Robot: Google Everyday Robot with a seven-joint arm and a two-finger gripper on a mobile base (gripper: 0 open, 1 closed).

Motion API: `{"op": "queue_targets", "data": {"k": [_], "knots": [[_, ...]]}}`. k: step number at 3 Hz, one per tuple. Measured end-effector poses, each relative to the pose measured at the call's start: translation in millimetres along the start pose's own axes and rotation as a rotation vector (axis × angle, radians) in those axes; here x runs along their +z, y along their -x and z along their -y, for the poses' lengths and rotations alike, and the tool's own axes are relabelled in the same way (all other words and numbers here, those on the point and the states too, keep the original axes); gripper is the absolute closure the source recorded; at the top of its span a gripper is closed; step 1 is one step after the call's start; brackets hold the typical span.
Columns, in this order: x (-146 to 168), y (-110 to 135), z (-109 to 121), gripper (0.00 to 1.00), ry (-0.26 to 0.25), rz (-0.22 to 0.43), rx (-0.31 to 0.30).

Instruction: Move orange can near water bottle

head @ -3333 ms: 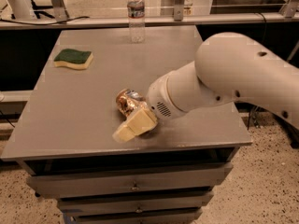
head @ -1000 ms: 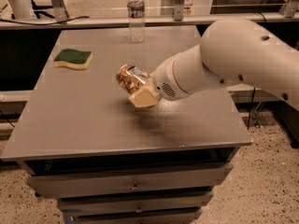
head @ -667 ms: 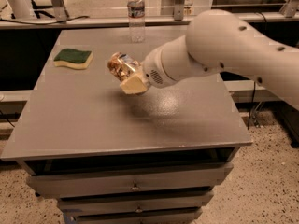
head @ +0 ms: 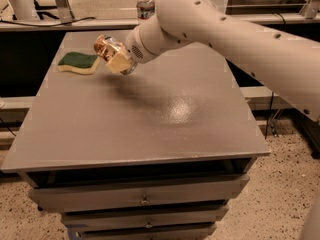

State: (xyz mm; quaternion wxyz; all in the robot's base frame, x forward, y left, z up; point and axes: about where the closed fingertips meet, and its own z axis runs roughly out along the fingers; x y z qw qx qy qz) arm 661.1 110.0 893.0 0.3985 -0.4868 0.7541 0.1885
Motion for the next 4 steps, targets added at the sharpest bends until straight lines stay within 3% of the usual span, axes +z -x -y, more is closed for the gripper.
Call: {"op": "queue_targets", "data": {"k": [2,3,4], "knots": [[66,0,12,1.0,0.056,-0.096,-0.057],[77,-10,11,1.0,0.066,-0.138,-0.073],[73,-5,12,1.0,0.066,-0.138,-0.073]]}}
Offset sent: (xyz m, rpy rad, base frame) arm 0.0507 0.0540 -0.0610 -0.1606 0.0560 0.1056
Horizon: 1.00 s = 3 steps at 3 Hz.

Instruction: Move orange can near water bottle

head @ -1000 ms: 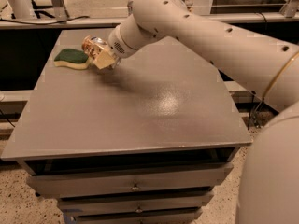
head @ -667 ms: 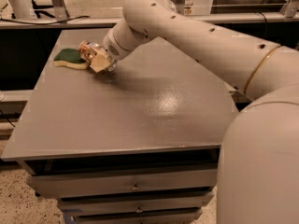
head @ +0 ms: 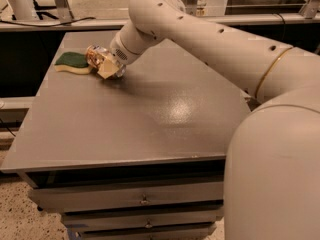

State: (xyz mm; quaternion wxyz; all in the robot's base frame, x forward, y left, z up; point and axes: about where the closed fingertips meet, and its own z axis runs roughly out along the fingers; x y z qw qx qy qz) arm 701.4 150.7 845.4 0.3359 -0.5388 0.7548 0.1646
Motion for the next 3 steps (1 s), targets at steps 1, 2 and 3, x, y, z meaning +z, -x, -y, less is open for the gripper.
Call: {"op": "queue_targets", "data": {"k": [1,2,3], "knots": [[-0.1,0.0,0.0,0.83,0.0,0.0,0.0],[0.1,-6.6,0.2,0.59,0.002,-0.027,-0.015],[-2.1,-4.6,0.6,0.37,0.002,-0.027,-0.015]]}}
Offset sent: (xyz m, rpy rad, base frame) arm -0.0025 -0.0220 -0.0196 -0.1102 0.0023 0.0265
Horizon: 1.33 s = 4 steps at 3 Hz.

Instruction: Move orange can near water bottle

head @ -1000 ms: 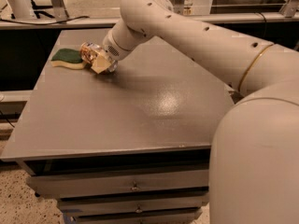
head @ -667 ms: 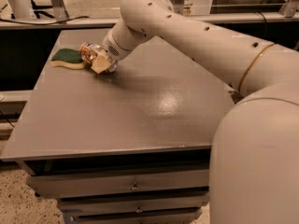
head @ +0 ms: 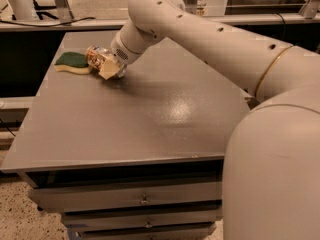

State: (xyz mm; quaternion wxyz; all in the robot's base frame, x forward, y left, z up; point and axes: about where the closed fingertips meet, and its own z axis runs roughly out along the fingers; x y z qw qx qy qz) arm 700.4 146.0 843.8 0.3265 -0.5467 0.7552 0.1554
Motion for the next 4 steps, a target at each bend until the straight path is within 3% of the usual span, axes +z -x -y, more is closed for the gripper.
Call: {"op": "queue_targets", "data": {"k": [1,2,4], "knots": [[-2,-8,1,0.13,-0.001,-0.027,-0.017],[-2,-8,1,0.0,-0.001,-0.027,-0.017],[-7,-26,2,0.0,-0.007,-0.083,-0.06]]}}
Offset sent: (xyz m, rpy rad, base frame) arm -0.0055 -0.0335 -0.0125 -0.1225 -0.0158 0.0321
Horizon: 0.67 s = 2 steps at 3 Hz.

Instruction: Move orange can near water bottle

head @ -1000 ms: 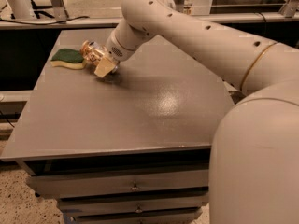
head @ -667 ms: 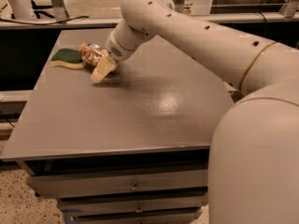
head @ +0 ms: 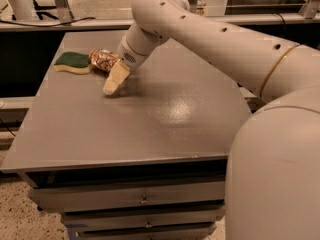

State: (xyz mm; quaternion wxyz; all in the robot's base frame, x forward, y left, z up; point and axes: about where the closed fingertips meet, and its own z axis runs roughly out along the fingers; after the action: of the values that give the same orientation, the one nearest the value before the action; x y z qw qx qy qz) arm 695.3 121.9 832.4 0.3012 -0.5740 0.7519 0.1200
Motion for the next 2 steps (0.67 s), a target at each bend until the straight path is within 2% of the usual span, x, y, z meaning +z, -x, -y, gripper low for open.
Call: {"op": "queue_targets", "data": {"k": [1,2], "knots": [[0,-1,0,0.0,0.0,-0.002,-0.001],[-19,-11,3,0.0,-0.008,0.077,0.041]]}}
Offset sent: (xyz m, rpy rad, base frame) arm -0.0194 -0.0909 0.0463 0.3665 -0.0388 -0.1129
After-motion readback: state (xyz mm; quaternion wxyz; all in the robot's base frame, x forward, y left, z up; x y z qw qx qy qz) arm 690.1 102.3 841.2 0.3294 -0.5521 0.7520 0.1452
